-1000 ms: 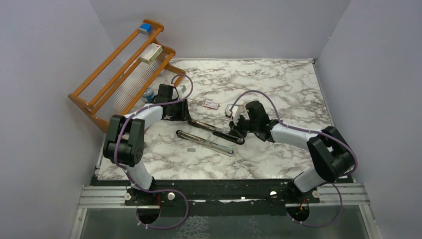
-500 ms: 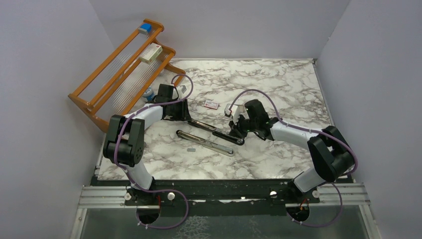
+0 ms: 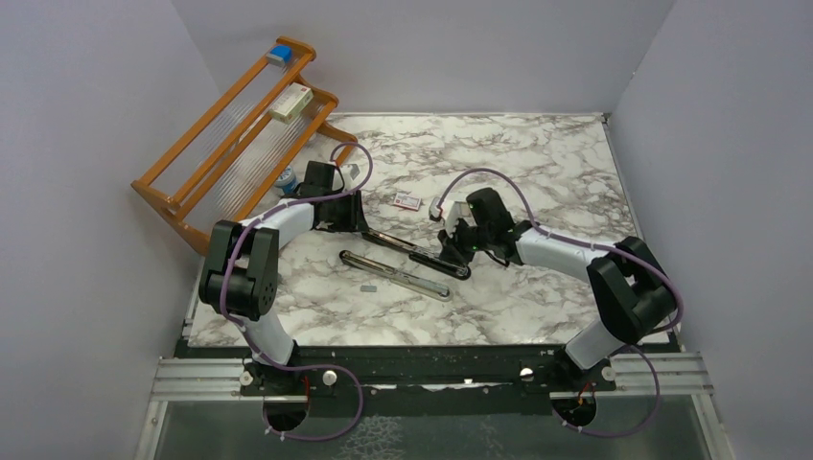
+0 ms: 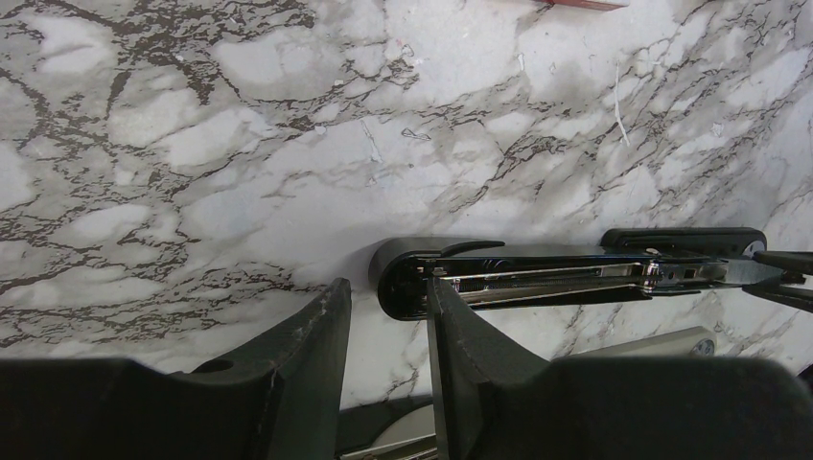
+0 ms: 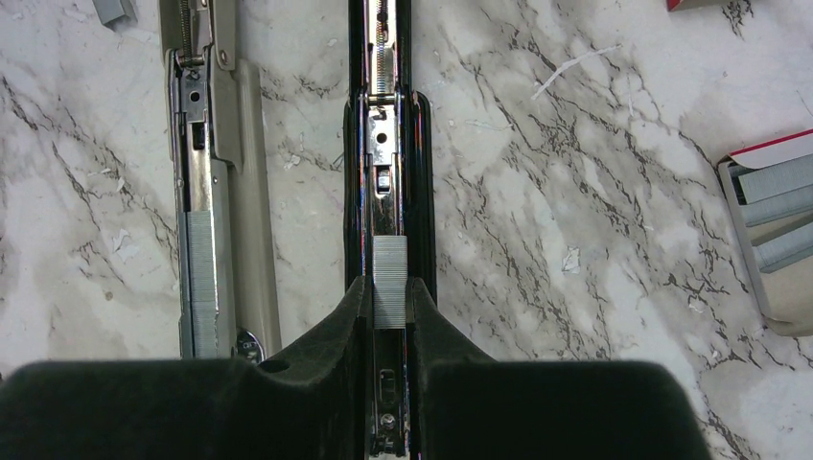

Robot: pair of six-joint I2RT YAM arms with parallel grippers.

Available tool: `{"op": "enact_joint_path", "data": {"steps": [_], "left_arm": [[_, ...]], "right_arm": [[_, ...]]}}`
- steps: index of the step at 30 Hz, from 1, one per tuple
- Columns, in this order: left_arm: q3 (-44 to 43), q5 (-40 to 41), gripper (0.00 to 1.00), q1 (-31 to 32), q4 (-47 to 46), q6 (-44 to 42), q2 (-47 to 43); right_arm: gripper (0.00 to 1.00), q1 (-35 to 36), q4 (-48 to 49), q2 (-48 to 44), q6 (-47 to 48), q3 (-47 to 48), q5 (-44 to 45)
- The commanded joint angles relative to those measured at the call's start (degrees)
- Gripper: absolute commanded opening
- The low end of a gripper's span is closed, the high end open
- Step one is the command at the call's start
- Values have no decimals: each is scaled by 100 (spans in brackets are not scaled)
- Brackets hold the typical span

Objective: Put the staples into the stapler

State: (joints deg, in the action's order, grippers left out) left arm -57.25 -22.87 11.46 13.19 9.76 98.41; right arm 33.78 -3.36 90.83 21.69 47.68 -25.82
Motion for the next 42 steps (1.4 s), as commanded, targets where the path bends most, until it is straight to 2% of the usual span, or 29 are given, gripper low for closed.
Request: {"op": "enact_joint_path", "data": {"steps": [1, 22, 42], "left_arm": [[-48, 279, 37, -9, 177, -147, 161], [-65, 297, 37, -9, 194, -158, 135], [-74, 312, 37, -9, 202, -169, 128]], "right_arm": [[1, 23, -459, 227, -69, 123, 91], [6, 41, -1250, 457, -59, 452, -22], [22, 75, -1520, 445, 30, 523, 25]]}}
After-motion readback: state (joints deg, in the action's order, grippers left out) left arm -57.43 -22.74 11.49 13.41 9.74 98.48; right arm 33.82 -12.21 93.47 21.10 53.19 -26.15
